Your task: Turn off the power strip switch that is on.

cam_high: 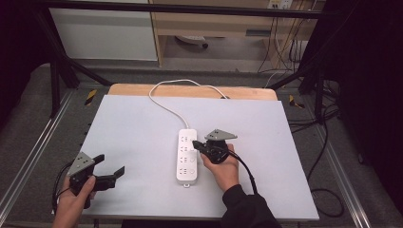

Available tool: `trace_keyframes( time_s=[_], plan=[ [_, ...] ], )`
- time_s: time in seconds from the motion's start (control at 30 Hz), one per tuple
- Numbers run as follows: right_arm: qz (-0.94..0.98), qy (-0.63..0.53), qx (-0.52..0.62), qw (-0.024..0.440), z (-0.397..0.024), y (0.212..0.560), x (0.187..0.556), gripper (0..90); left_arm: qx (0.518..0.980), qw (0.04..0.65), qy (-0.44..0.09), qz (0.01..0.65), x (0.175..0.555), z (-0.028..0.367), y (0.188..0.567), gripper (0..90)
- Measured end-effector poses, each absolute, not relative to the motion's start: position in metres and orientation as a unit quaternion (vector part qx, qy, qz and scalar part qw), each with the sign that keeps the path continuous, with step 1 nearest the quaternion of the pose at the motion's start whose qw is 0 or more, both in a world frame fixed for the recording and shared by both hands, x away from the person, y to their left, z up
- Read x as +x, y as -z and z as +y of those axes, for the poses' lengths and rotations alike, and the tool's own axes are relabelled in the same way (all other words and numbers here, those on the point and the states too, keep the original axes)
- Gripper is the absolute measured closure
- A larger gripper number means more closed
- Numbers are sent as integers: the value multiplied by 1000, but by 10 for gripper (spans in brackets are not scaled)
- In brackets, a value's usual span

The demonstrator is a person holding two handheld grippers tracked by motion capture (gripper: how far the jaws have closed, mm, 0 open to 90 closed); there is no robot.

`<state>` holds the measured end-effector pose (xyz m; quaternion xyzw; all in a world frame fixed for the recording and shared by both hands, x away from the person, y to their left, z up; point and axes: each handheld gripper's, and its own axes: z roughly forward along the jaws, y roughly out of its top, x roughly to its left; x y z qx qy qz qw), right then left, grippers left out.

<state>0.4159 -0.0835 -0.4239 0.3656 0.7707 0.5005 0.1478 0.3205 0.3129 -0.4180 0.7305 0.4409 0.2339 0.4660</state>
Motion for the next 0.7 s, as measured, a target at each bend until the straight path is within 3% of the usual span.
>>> trace_keyframes(
  time_s=[0.7],
  plan=[
    [769,-498,373,145,-76,436,417,900,730,465,-234,442,321,313,418,68]
  ],
)
